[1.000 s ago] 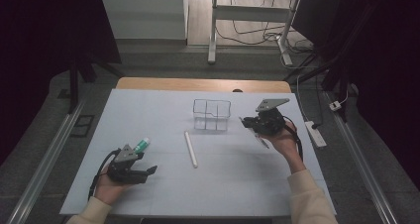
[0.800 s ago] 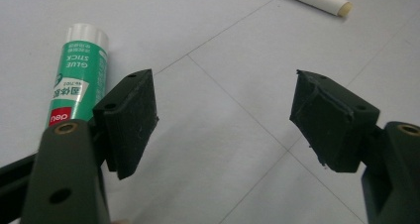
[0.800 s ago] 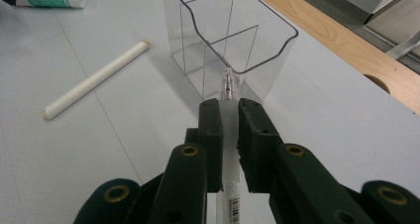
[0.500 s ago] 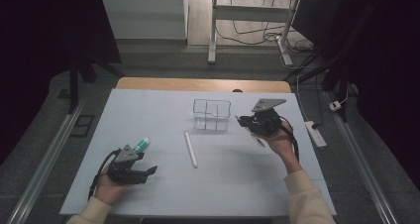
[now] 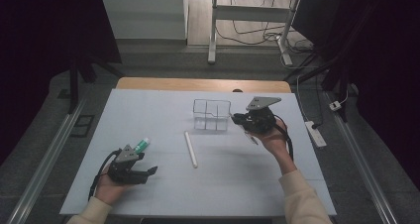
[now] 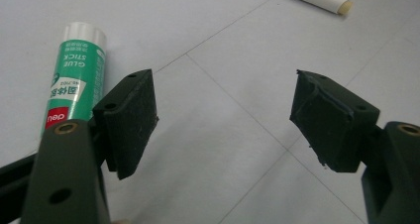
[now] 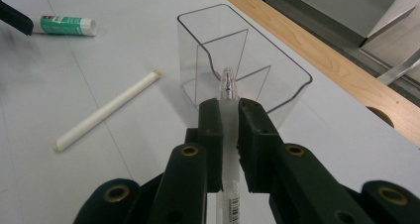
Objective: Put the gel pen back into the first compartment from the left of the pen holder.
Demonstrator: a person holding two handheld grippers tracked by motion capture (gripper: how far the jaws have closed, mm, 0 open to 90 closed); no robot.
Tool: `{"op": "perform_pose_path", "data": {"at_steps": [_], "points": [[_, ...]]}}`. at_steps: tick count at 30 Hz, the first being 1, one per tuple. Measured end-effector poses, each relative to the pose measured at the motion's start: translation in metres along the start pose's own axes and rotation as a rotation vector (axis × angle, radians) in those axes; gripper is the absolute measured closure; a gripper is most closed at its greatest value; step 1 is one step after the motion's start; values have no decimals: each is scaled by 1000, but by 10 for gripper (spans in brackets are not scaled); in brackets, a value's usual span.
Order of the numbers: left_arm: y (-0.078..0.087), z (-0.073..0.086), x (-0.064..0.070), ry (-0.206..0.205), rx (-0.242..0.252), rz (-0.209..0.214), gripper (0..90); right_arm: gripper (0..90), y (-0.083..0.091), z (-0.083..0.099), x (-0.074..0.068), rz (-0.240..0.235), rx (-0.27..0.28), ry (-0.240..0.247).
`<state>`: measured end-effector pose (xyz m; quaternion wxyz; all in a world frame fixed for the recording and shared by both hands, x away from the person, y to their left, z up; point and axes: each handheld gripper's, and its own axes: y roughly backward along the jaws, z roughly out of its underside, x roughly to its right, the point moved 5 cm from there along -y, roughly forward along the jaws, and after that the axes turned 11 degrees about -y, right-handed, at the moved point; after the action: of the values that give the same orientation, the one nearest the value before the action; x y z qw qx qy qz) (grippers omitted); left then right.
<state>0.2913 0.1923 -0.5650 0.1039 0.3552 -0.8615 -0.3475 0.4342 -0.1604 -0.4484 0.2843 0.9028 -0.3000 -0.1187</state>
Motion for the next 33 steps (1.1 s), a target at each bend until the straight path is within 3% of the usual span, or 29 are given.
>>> {"op": "perform_pose_path", "data": {"at_steps": [33], "points": [[-2, 1, 1, -4, -11, 5, 259, 800, -8, -8, -14, -12, 19, 27]]}}
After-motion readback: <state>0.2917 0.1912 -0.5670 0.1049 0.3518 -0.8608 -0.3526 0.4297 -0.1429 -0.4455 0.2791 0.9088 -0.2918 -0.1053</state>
